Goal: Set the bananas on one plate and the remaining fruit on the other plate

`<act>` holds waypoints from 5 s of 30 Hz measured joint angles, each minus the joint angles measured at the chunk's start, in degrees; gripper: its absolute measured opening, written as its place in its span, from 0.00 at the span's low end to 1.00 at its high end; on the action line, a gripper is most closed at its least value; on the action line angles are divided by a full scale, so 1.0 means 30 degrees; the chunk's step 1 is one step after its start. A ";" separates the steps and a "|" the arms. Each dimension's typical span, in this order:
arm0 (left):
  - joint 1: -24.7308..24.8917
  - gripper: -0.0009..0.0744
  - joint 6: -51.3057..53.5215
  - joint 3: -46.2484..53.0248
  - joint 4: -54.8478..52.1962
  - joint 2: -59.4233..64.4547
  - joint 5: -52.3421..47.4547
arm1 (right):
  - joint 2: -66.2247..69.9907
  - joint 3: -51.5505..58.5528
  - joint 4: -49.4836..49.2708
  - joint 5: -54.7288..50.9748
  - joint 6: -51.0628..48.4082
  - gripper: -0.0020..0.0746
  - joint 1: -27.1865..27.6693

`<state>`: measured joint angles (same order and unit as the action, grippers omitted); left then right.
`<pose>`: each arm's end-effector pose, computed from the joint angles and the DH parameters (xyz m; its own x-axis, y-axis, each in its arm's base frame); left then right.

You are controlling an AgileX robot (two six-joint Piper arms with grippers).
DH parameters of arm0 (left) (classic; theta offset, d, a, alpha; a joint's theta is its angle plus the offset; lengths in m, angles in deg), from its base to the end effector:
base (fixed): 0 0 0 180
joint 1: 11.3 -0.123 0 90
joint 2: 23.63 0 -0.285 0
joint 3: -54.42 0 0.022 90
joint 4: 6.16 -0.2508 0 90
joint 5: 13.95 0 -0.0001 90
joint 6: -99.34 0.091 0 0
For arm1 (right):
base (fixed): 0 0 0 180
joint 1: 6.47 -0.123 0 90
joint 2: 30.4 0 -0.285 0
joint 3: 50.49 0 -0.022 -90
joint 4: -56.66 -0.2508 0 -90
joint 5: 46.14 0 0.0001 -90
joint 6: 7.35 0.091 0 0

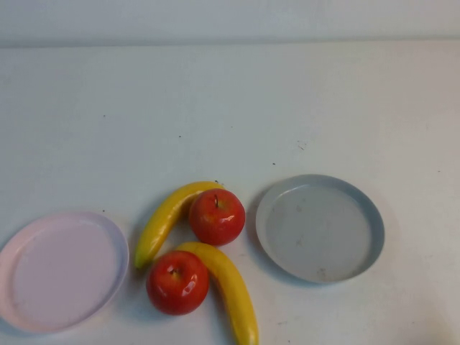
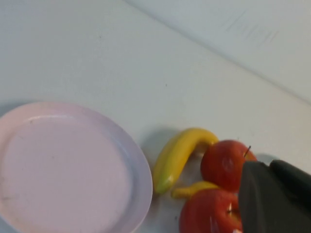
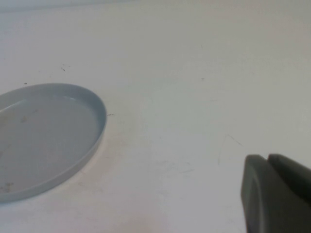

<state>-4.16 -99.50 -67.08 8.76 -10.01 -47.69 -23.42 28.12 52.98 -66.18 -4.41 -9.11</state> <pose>0.0400 -0.0181 0.2647 -0.3540 -0.4743 -0.8060 0.0890 0.8408 -0.5339 0.0529 0.0045 0.1743 -0.2743 0.0989 -0.9565 -0.0369 0.9929 0.1132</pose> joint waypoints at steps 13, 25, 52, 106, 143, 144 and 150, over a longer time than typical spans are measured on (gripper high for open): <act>0.0000 0.01 0.6734 -0.6460 -0.0070 0.8761 -1.0330 | 0.0000 0.0000 0.0000 0.0000 0.0000 0.00 0.0000; 0.0388 0.01 1.0142 -0.8815 -0.0142 1.6031 -0.9646 | 0.0000 0.0000 0.0000 0.0000 0.0000 0.00 0.0000; 1.1790 0.36 0.8637 -1.6579 -0.3865 2.7965 -0.8943 | 0.0000 0.0000 0.0000 0.0000 0.0000 0.00 0.0000; 1.1790 0.90 0.8611 -1.6922 -0.6928 3.0969 -0.8438 | 0.0000 0.0000 0.0000 0.0000 0.0000 0.00 0.0000; 1.1801 0.88 0.7856 -1.6922 -0.6666 3.1280 -0.8827 | 0.0000 0.0000 0.0000 0.0000 0.0000 0.00 0.0000; 1.1801 0.85 0.7778 -1.6922 -0.6666 3.1280 -0.8827 | 0.0000 0.0000 0.0000 0.0000 0.0000 0.00 0.0000; 1.1801 0.78 0.7654 -1.6922 -0.6311 3.1132 -0.8827 | 0.0000 0.0000 0.0000 0.0000 0.0000 0.00 0.0000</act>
<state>31.24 -76.54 -117.84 -10.17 83.38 -74.17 -23.42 28.12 52.98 -66.18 -4.41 -9.11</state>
